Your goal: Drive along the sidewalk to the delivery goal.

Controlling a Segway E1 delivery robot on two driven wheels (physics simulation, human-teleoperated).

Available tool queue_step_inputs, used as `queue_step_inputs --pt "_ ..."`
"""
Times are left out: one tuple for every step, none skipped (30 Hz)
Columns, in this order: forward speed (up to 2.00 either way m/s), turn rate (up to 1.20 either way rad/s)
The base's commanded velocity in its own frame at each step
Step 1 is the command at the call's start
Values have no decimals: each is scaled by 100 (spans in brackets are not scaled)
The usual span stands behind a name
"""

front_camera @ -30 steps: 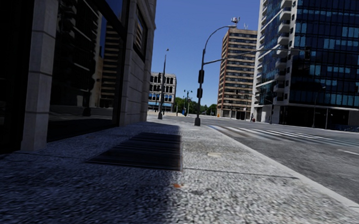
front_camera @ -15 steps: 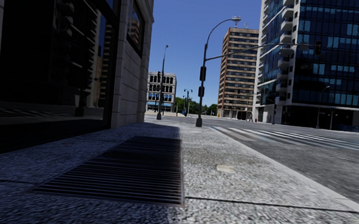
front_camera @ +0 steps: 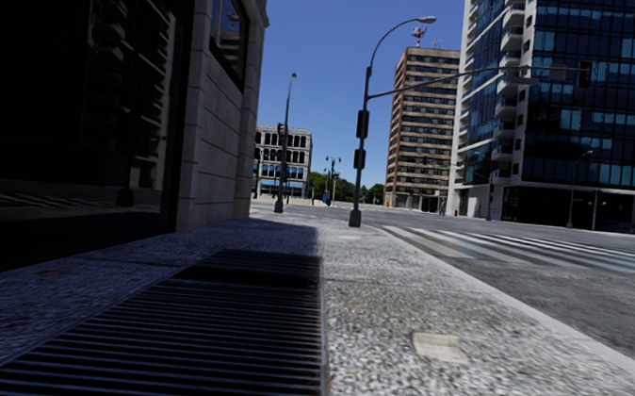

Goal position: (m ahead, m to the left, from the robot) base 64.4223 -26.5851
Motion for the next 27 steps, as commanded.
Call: queue_step_inputs --pt "200 0" --pt "200 0" --pt "200 0" --pt "200 0" --pt "200 0" --pt "200 0" --pt "200 0" --pt "200 0" --pt "200 0" --pt "200 0" --pt "200 0" --pt "200 0" --pt "200 0" --pt "200 0" --pt "200 0" --pt "200 0" --pt "200 0" --pt "200 0" --pt "200 0" --pt "200 0" --pt "200 0" --pt "200 0" --pt "200 0" --pt "200 0" --pt "200 0" --pt "200 0" --pt "200 0"
